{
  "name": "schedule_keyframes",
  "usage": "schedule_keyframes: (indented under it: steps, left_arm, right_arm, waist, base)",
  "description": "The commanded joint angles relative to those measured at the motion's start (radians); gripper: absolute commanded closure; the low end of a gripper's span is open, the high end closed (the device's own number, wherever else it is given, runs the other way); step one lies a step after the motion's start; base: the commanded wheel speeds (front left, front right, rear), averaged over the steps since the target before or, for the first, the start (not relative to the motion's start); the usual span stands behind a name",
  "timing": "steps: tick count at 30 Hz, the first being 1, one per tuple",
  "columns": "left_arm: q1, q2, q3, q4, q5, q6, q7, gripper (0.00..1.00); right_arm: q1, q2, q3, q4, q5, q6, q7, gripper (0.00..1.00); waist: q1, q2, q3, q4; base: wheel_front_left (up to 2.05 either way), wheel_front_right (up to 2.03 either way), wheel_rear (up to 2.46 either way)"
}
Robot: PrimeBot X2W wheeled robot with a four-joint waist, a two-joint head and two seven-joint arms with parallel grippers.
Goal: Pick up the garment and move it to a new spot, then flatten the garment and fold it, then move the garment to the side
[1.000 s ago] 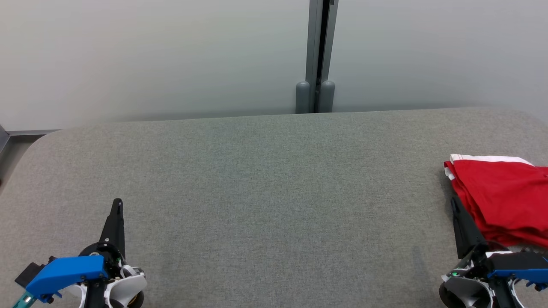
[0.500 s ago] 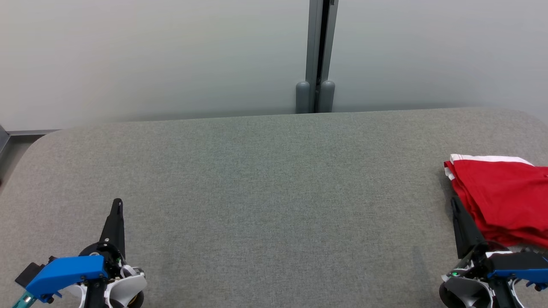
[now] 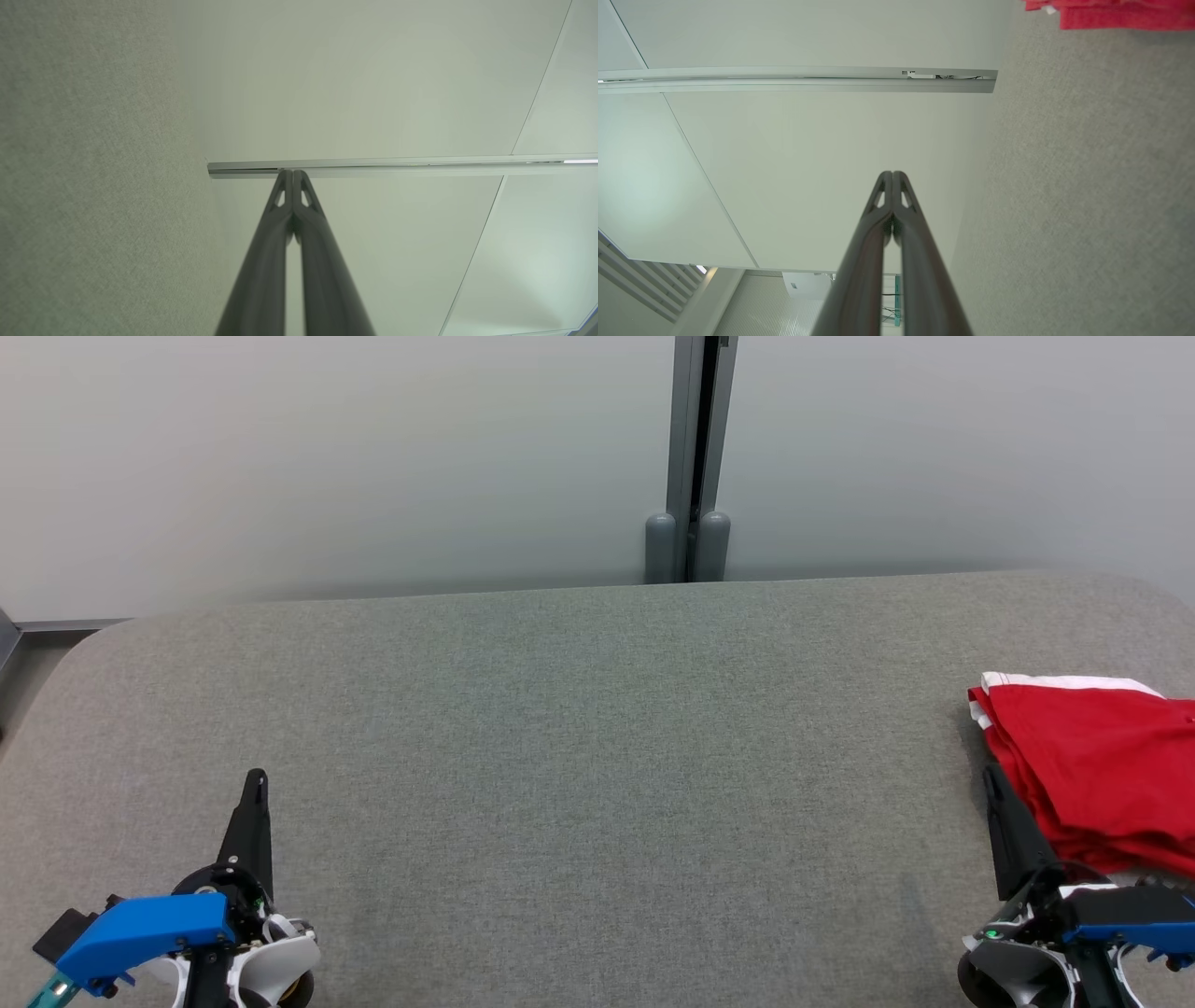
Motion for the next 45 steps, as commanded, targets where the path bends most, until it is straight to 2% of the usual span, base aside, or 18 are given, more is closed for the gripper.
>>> schedule_keyframes:
  steps: [1,45]
  left_arm:
    - [-0.01,-0.002,0.002,-0.004,-0.003,-0.005,0.004,1.0]
    - [-0.01,-0.002,0.001,-0.004,-0.004,-0.005,0.003,1.0]
  right_arm:
    - [-0.01,-0.005,-0.002,-0.003,0.003,0.0,0.004,1.0]
    - [-0.01,-0.005,-0.002,-0.003,0.003,0.0,0.004,1.0]
  waist:
    - [0.0,0.0,0.0,0.0]
    - [0.0,0.0,0.0,0.0]
  base:
    - [0.0,0.0,0.0]
    - [0.0,0.0,0.0]
